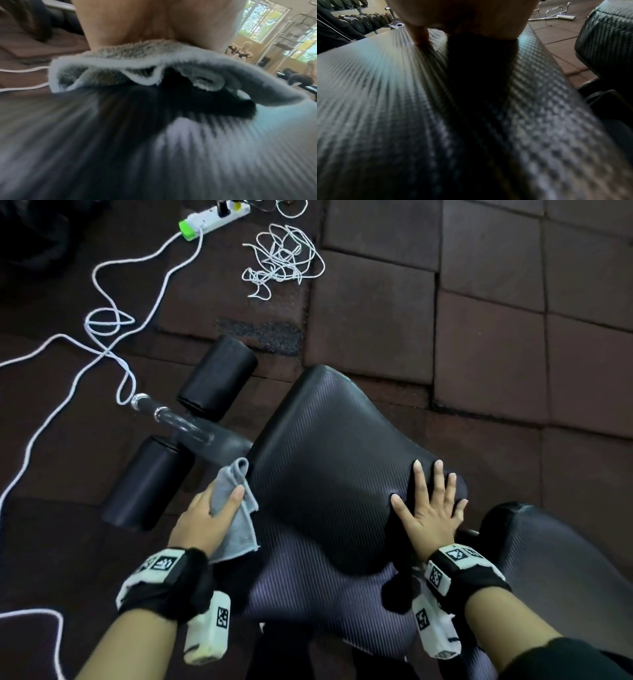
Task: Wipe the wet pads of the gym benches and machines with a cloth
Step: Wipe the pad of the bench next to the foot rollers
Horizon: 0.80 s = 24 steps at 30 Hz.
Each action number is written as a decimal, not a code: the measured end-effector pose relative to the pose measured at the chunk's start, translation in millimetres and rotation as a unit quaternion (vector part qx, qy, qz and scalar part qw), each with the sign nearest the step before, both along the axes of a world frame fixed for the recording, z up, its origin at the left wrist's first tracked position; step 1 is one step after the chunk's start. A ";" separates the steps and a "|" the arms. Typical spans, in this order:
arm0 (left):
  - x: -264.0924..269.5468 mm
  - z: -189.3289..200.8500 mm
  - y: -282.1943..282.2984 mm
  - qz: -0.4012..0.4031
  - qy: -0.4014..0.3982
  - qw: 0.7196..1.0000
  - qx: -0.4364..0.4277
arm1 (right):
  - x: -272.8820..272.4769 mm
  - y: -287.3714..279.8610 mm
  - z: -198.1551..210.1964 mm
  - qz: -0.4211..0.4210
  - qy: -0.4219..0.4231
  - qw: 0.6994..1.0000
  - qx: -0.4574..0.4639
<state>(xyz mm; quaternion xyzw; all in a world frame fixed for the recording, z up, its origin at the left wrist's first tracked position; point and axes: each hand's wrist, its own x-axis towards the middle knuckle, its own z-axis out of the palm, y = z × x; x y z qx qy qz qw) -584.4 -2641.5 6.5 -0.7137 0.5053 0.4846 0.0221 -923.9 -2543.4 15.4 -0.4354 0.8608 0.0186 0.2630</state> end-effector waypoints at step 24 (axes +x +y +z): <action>-161.0 -0.9 233.8 0.551 0.064 0.823 -0.126 | -36.7 45.8 7.2 0.195 -0.055 0.968 -0.146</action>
